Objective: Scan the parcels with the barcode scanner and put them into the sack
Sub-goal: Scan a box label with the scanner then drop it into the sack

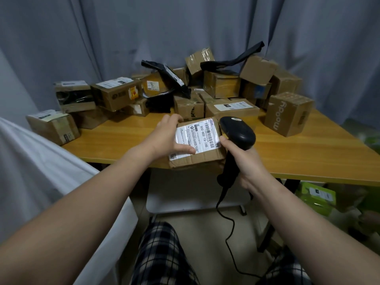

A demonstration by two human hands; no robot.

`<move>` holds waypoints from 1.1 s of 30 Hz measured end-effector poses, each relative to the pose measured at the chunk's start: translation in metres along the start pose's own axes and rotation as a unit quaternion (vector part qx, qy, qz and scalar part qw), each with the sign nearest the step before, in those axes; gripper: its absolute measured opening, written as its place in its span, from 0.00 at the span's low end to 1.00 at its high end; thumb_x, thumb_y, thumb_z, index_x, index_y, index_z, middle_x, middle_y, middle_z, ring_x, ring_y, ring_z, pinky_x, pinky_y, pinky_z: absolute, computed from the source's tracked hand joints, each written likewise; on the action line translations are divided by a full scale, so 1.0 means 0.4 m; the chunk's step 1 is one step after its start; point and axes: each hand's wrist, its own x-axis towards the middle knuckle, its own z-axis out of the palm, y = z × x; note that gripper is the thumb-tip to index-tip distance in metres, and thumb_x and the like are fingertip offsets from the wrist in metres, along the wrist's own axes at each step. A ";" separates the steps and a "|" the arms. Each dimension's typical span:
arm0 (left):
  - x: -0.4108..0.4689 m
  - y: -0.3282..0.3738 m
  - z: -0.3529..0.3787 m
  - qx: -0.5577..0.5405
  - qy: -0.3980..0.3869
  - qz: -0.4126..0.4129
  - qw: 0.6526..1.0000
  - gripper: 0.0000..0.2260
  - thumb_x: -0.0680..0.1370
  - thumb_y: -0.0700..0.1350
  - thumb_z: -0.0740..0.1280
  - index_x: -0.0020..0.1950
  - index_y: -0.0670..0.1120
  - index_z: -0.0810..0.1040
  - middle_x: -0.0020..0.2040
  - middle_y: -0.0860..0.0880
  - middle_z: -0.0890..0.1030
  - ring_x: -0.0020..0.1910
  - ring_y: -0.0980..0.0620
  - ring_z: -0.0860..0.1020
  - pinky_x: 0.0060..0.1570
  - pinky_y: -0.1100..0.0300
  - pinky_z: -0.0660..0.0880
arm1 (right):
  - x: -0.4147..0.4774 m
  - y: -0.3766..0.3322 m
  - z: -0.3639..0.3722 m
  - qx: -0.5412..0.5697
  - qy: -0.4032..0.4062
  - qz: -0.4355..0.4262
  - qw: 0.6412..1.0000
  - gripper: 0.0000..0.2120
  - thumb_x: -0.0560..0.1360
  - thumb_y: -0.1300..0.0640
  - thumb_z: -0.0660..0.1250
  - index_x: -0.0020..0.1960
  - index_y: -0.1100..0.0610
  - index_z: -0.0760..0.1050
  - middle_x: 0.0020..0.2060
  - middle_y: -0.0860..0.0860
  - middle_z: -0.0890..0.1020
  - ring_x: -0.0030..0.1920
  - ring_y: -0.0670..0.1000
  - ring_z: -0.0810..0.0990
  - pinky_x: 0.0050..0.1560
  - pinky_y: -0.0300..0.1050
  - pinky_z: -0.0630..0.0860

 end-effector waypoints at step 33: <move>0.048 -0.072 0.046 -0.362 0.023 -0.093 0.927 0.48 0.72 0.41 0.74 0.78 0.60 0.43 0.74 0.49 0.66 0.69 0.54 0.65 0.64 0.55 0.67 | 0.037 0.043 0.008 -0.229 -0.029 -0.217 0.948 0.14 0.69 0.56 0.77 0.52 0.46 0.78 0.44 0.39 0.82 0.47 0.33 0.80 0.45 0.28 0.74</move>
